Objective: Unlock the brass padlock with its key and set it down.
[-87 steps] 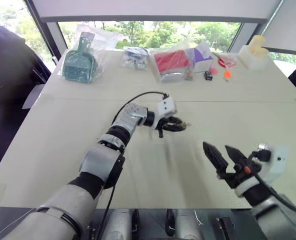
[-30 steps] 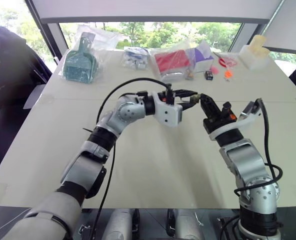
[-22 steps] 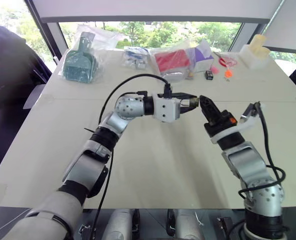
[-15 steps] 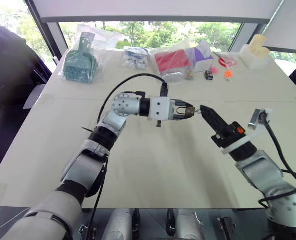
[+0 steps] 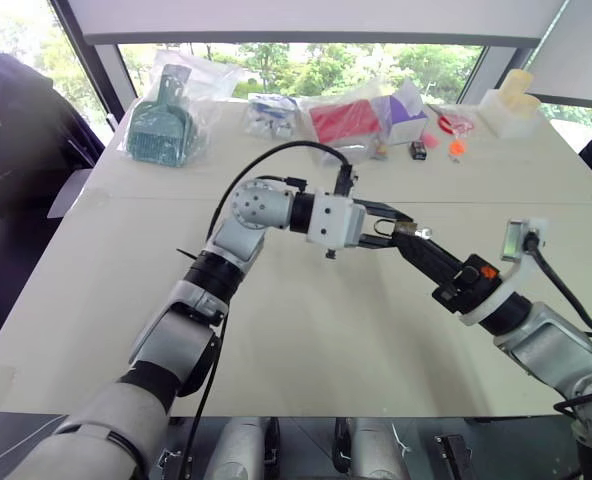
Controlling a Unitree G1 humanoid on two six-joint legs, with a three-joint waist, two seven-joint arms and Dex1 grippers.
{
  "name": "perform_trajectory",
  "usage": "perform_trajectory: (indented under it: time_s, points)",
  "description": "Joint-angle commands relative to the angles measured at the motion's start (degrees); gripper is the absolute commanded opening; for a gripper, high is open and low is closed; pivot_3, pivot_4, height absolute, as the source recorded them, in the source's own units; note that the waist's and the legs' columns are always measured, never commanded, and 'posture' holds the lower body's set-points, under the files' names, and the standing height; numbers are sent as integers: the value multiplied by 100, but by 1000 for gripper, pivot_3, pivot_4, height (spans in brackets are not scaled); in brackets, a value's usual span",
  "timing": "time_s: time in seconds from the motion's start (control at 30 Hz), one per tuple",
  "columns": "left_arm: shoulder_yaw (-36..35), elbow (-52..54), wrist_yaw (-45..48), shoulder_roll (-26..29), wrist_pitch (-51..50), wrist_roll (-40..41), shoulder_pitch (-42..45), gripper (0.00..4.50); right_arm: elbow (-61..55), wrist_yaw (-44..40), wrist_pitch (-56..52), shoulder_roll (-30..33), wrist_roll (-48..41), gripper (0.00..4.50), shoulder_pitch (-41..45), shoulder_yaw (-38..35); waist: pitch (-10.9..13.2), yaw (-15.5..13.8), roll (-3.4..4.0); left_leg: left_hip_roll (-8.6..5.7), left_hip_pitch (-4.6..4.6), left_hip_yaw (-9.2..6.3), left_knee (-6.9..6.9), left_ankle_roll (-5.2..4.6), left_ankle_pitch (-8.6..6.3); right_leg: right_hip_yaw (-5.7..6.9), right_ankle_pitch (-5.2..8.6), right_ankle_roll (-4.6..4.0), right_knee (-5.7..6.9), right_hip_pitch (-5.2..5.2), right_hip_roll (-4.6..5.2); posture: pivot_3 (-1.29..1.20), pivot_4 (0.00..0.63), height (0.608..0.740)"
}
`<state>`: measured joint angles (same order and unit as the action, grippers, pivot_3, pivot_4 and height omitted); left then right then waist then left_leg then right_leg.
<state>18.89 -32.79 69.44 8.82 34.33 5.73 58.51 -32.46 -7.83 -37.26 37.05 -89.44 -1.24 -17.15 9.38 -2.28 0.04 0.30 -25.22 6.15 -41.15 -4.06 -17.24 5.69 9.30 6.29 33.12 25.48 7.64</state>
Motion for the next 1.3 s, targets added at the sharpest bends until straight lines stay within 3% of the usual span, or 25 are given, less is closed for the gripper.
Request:
perform_trajectory:
  time_s: [0.03, 0.1, 0.2, 0.23, 0.5, 0.53, 0.77, 0.97, 1.3]
  points:
    - [-87, 237, 20, -15, -31, 172, 7, 1113, -148, -5, 65, -76, -200, 2476, 82, -119, 0, 1, 0, 0, 0, 0, 0, 0, 0, 0, 0, 0, 0, 0, 0, 0, 150, 735]
    - [-94, 267, 31, -20, -48, 176, -2, 1113, -152, 24, 88, -121, -224, 1880, 94, -105, 0, 1, 0, 0, 0, 0, 0, 0, 0, 0, 0, 0, 0, 0, 0, 0, 150, 735]
    - [-92, 304, 45, -16, -49, 178, -18, 1113, -162, 41, 101, -185, -264, 358, 123, -95, 0, 3, 0, 0, 0, 0, 0, 0, 0, 0, 0, 0, 0, 0, 0, 0, 150, 735]
    - [-91, 309, 47, -15, -51, 179, -19, 1113, -164, 39, 91, -195, -272, 34, 134, -89, 0, 1, 0, 0, 0, 0, 0, 0, 0, 0, 0, 0, 0, 0, 0, 0, 150, 735]
    - [-103, 357, 42, -2, -149, 214, -22, 1113, -246, 77, 37, -251, -211, 34, 120, 38, 0, 1, 0, 0, 0, 0, -1, 0, 0, 0, 0, 0, 0, 0, 0, 0, 150, 735]
    - [-112, 372, 66, 13, -229, 245, -28, 1861, -258, 86, 39, -262, -201, 0, 110, 47, 0, 2, 0, 0, 0, 0, -1, 0, 0, 0, 0, 0, 0, 0, 0, 0, 150, 735]
    - [-366, 460, 59, 98, -1393, 650, 58, 3987, -227, 119, 79, -273, -87, 0, 144, 70, 0, 5, 0, 0, 0, 0, -1, 0, 0, 0, 0, 0, 1, 0, -1, 0, 150, 735]
    - [-676, 755, -43, 243, -2421, 959, -25, 3987, -231, 93, 113, -307, -18, 0, 99, 76, 0, 6, 0, 0, 1, -1, -1, 0, 0, 0, 0, 1, 3, -1, -2, 0, 150, 735]
    - [-795, 691, -90, 280, -2512, 858, -13, 3987, -101, 20, 96, -303, 0, 0, 247, 75, 0, 7, 0, -1, 1, -1, -1, 0, 0, 0, 0, 1, 2, -1, -2, 0, 150, 735]
